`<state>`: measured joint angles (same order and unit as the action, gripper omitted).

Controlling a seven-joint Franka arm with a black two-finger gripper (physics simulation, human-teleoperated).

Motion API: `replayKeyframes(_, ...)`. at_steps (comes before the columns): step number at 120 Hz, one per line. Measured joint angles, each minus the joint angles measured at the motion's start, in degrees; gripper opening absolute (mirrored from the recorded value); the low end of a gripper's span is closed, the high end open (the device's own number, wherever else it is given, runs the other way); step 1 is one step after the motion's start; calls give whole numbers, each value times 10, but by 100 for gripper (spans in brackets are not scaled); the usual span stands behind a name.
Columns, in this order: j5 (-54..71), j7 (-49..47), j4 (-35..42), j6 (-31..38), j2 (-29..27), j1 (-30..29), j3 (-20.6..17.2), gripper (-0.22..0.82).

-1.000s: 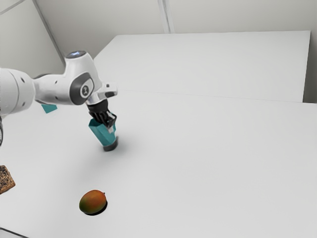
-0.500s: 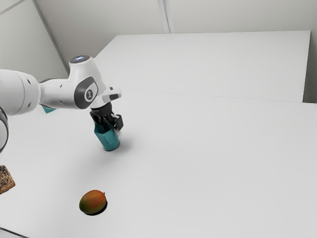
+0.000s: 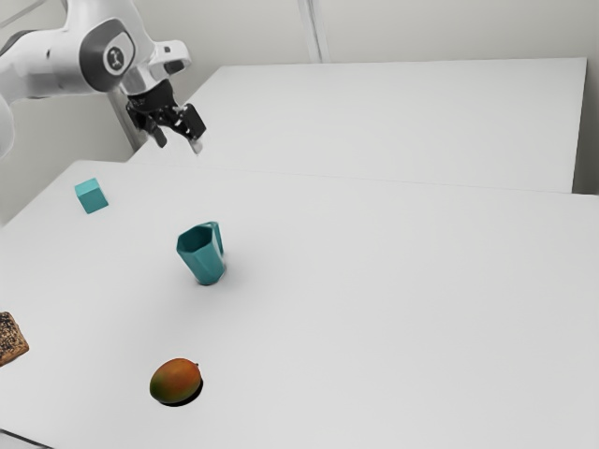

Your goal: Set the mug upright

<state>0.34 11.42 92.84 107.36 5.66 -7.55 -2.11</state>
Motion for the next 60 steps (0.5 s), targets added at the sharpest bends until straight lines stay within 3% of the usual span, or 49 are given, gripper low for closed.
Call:
replayKeyframes(27,0,-2,-51,-93,-4,4,-3,60)
replayKeyframes(60,0,-4,-51,-132,-5,7,0,60)
